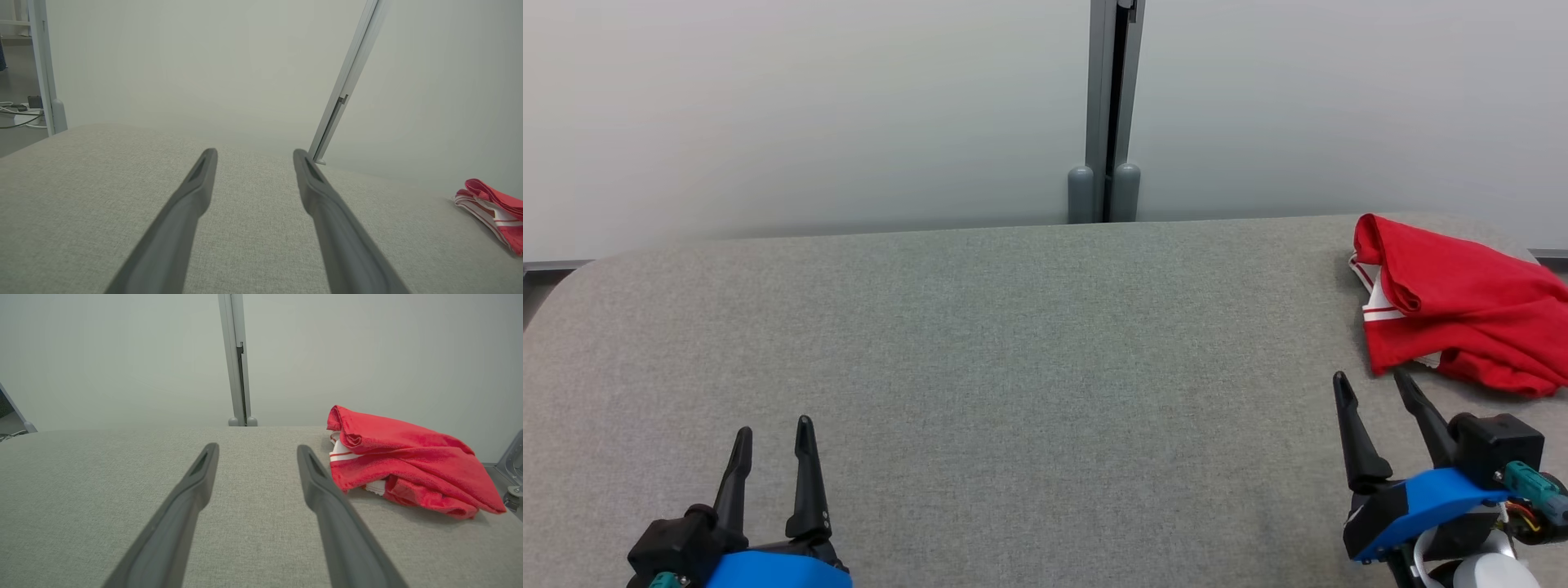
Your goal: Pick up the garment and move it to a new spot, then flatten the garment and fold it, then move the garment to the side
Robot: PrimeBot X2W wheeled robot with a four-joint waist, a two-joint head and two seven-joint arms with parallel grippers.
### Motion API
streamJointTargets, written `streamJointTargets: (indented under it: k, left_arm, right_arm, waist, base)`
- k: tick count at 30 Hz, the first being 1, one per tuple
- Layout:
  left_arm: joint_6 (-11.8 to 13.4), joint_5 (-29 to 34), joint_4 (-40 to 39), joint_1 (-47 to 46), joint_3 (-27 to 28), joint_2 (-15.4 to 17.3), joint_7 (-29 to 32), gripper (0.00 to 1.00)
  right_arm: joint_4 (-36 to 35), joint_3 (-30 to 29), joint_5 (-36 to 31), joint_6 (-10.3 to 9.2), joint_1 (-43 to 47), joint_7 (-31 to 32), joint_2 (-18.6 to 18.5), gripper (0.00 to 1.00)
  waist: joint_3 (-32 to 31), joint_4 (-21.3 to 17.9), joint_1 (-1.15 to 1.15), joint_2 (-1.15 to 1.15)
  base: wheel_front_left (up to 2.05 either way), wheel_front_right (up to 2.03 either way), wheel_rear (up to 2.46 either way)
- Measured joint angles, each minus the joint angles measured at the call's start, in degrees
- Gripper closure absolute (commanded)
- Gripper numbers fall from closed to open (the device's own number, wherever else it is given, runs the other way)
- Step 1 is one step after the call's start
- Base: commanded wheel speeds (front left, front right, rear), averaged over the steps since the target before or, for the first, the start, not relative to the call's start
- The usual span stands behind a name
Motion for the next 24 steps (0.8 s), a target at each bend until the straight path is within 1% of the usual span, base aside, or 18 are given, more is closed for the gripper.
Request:
streamJointTargets:
  k: [8, 22, 23, 24]
  left_arm:
    - [0.00, -0.35, 0.66, -0.04, -0.55, 0.09, -0.01, 0.00]
    - [0.00, -1.01, 1.77, -0.13, -1.04, 0.87, -0.01, 0.00]
    - [0.00, -1.31, 1.78, -0.15, -1.12, 0.91, 0.00, 1.00]
    - [0.02, -1.32, 2.25, 0.00, -1.08, 0.81, 0.04, 1.00]
  right_arm:
    - [-0.49, -1.31, -1.01, 0.00, 0.24, 0.26, 0.66, 0.00]
    - [-0.34, -1.27, -0.25, 0.00, 0.92, -0.18, 0.90, 0.00]
    - [-0.32, -1.23, -0.25, 0.00, 0.92, -0.26, 0.91, 1.00]
    - [0.18, -1.23, -0.29, 0.00, 0.97, -0.18, 0.96, 1.00]
  waist:
    - [0.05, -0.71, 0.00, 0.01]
    - [0.19, -1.25, 0.00, 0.01]
    - [0.23, -1.32, 0.00, 0.01]
    - [0.23, -1.32, 0.00, 0.01]
  base:
    - [0.00, 0.00, 0.00]
    - [0.00, 0.00, 0.00]
    - [0.00, 0.00, 0.00]
    - [0.00, 0.00, 0.00]
